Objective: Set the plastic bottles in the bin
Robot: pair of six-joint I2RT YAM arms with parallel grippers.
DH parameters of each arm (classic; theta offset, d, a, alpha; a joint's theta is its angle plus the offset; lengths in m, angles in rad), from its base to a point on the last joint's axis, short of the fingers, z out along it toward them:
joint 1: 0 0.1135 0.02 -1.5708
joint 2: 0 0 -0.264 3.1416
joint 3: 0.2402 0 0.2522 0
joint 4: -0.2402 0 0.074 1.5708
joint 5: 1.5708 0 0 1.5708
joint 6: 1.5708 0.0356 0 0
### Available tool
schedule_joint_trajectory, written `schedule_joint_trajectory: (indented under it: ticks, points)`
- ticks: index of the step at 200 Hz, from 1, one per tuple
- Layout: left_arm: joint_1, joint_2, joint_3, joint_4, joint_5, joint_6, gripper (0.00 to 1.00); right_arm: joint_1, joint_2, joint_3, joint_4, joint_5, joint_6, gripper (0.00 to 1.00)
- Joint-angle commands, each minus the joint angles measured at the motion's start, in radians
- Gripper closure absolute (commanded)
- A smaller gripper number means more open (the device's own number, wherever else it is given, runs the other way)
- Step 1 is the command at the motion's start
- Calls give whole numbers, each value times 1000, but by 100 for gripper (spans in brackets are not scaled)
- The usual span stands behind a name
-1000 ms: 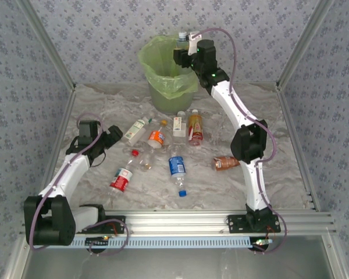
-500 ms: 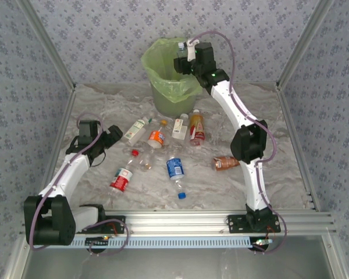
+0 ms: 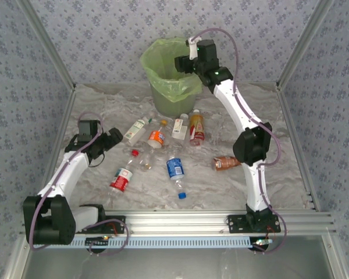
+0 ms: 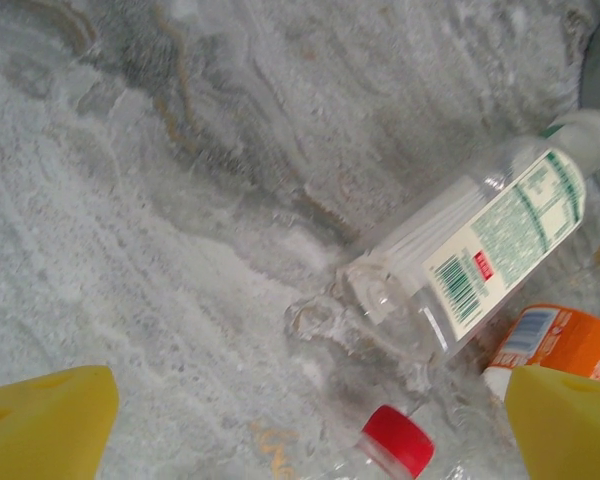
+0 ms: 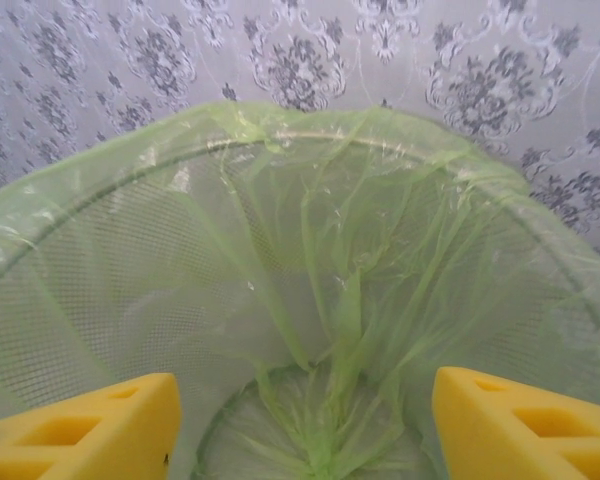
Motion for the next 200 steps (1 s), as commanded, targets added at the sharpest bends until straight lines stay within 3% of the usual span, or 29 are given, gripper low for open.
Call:
schedule_joint_trajectory:
  ticks: [1, 58, 107, 146, 167, 200]
  points:
    - [5, -35, 29, -116, 23, 33, 1, 14, -105, -15, -42, 1, -38, 29]
    - [-29, -138, -30, -253, 54, 18, 1, 16, -419, -403, 91, 0, -31, 24]
    - [-164, -198, -96, -253, 9, -46, 1, 18, -668, -740, 170, 40, 25, 16]
    - [-239, -225, -123, -366, -107, -115, 1, 21, -791, -924, 164, 136, 70, 8]
    - [-259, -250, -159, -363, -78, -103, 1, 21, -829, -1005, 188, 186, 92, 1]
    - [-313, -258, -216, -294, -1, -96, 1, 21, -843, -1054, 188, 249, 148, 1]
